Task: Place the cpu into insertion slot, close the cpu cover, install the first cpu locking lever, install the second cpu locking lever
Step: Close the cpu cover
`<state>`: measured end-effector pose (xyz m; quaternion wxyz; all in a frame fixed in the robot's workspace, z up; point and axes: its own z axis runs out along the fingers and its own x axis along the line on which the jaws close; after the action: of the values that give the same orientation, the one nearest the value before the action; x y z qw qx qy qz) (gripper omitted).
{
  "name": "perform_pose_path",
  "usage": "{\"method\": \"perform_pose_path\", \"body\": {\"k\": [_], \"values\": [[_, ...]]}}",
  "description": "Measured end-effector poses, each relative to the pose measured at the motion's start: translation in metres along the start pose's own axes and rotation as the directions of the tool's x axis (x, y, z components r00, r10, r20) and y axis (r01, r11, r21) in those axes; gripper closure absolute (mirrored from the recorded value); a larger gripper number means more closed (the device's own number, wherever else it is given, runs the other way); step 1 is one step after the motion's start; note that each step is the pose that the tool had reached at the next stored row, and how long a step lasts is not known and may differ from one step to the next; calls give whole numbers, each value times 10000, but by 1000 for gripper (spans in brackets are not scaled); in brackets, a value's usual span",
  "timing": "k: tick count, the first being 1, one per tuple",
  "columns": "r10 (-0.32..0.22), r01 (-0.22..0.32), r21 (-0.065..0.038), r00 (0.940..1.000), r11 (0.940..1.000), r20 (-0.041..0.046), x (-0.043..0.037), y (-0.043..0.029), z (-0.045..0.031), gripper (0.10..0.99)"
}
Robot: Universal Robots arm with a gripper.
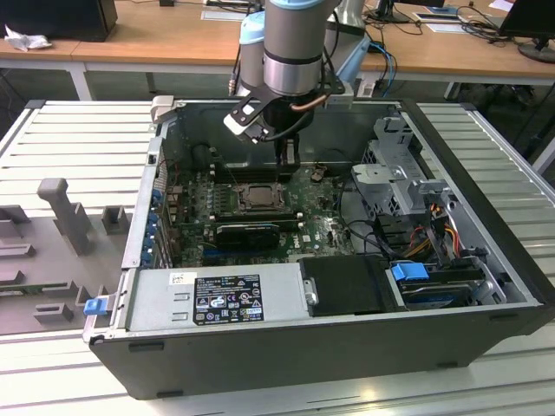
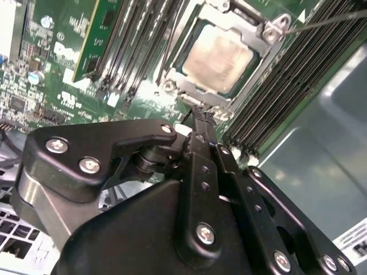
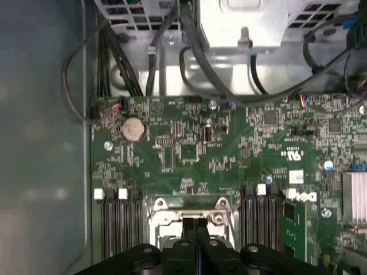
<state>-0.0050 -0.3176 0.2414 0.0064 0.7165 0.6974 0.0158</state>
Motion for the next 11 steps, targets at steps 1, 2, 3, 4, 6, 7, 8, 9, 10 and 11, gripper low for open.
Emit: {"method": "perform_pose_path", "body": {"k": [1, 2, 3, 4, 6, 7, 8, 9, 10, 11], "values": [[-2, 2, -5, 10000, 10000, 2, -2, -36, 10, 980], [-1, 1, -6, 10000, 10000, 4, -3, -52, 26, 980], [0, 0, -6, 10000, 10000, 3, -3, -62, 44, 980], [0, 0, -7, 10000, 10000, 2, -3, -70, 63, 980], [-1, 1, -4, 10000, 10000, 4, -5, -93, 110, 980], [-1, 1, 6, 10000, 10000, 3, -5, -107, 128, 980], [-2, 2, 14, 10000, 10000, 3, -6, -133, 136, 980], [-2, 2, 19, 10000, 10000, 3, -7, -157, 141, 980], [-1, 1, 26, 10000, 10000, 3, -8, -187, 146, 980], [-1, 1, 31, 10000, 10000, 5, -9, -220, 150, 980]]}}
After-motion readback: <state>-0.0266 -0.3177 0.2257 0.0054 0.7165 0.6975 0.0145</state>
